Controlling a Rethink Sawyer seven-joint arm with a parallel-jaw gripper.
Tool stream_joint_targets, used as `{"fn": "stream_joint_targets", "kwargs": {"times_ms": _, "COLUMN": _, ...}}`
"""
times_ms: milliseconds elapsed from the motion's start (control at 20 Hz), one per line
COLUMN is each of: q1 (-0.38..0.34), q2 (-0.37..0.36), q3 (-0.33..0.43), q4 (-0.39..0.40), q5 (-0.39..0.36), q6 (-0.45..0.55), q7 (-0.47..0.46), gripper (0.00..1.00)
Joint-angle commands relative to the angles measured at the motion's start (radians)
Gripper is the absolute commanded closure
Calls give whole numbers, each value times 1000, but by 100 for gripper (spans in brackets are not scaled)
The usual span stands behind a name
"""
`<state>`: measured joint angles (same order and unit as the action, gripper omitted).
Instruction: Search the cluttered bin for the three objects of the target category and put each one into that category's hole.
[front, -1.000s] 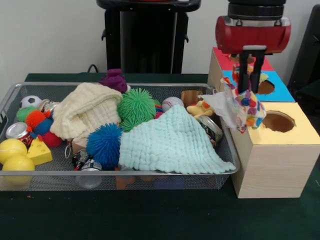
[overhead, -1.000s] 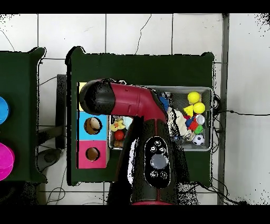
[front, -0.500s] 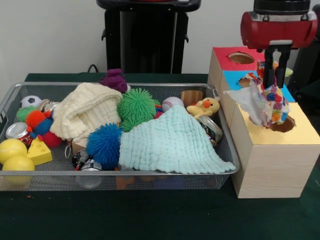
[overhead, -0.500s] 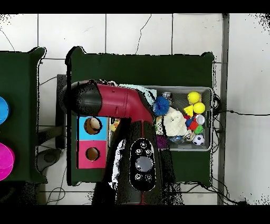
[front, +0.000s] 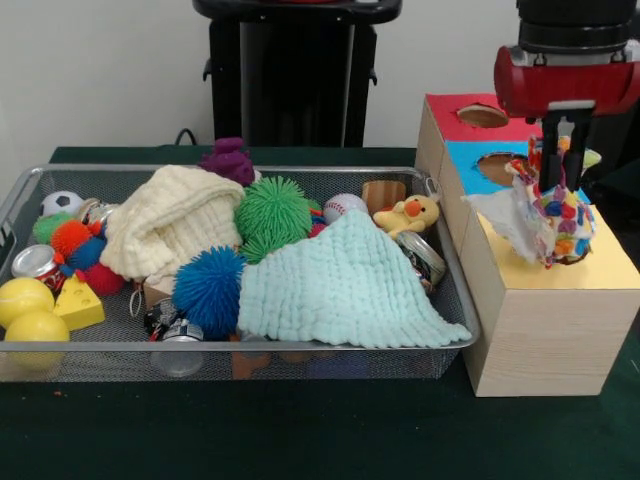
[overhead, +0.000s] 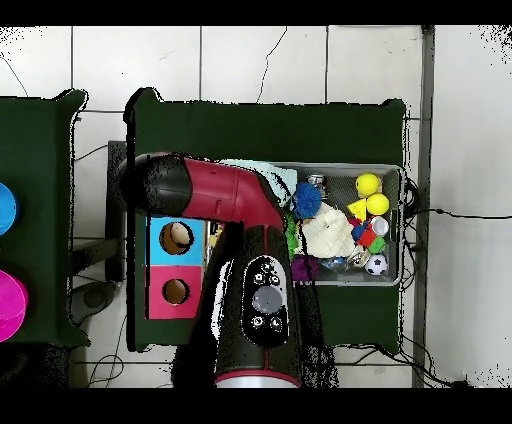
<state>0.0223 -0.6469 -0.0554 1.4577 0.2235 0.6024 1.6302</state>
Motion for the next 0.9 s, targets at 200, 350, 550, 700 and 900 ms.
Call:
{"fn": "stream_joint_targets", "kwargs": {"times_ms": 200, "q1": -24, "q2": 118, "q3": 32, "q4": 106, "q5": 49, "q6": 12, "q7": 250, "gripper": 100}}
{"fn": "stream_joint_targets", "kwargs": {"times_ms": 350, "q1": -25, "q2": 137, "q3": 35, "q4": 114, "q5": 48, "q6": -29, "q7": 242, "gripper": 100}}
{"fn": "stream_joint_targets", "kwargs": {"times_ms": 550, "q1": -38, "q2": 151, "q3": 60, "q4": 140, "q5": 56, "q6": -60, "q7": 225, "gripper": 100}}
{"fn": "stream_joint_targets", "kwargs": {"times_ms": 700, "q1": -43, "q2": 168, "q3": 78, "q4": 142, "q5": 70, "q6": -68, "q7": 221, "gripper": 100}}
{"fn": "stream_joint_targets", "kwargs": {"times_ms": 900, "q1": -52, "q2": 186, "q3": 103, "q4": 134, "q5": 93, "q6": -62, "q7": 211, "gripper": 100}}
